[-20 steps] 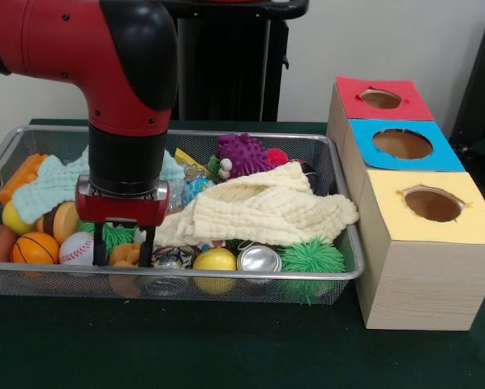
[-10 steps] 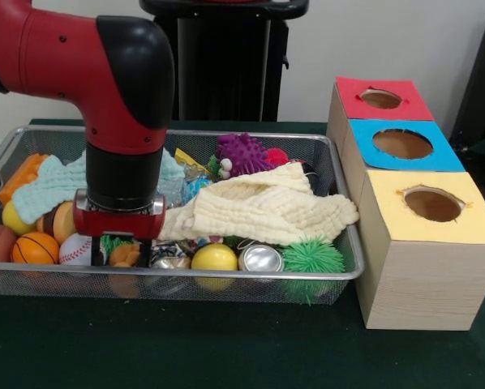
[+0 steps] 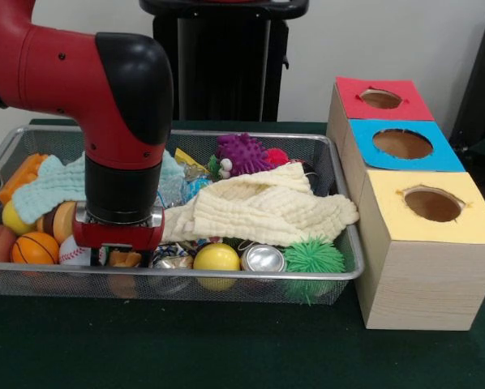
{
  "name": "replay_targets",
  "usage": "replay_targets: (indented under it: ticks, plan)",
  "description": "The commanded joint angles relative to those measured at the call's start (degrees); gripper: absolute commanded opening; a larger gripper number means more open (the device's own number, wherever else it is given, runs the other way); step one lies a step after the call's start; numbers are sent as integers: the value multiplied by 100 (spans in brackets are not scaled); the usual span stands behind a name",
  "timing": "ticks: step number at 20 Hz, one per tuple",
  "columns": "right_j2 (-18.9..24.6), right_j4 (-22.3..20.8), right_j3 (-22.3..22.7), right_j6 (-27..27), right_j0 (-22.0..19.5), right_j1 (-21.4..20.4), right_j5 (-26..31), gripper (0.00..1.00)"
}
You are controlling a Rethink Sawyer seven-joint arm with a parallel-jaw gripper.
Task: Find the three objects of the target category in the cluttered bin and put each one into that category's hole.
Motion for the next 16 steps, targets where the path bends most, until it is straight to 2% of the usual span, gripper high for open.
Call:
replay_targets:
  ticks: [1, 11, 16]
  plan:
    - [187, -140, 32, 22, 90, 67, 33, 100]
    - [205, -129, 384, 168, 34, -51, -202, 100]
    - [248, -108, 385, 120, -25, -3, -173, 100]
